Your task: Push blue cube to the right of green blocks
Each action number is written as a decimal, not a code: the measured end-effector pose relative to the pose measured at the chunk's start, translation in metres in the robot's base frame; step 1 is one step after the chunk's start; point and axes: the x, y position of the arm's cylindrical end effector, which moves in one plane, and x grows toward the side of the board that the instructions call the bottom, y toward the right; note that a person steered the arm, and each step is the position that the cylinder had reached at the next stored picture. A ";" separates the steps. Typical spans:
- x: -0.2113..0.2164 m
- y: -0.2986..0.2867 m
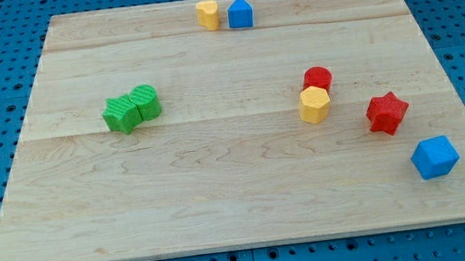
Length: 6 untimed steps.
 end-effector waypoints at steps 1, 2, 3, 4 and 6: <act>-0.032 -0.101; -0.056 -0.228; -0.016 -0.224; -0.002 -0.271; -0.133 -0.322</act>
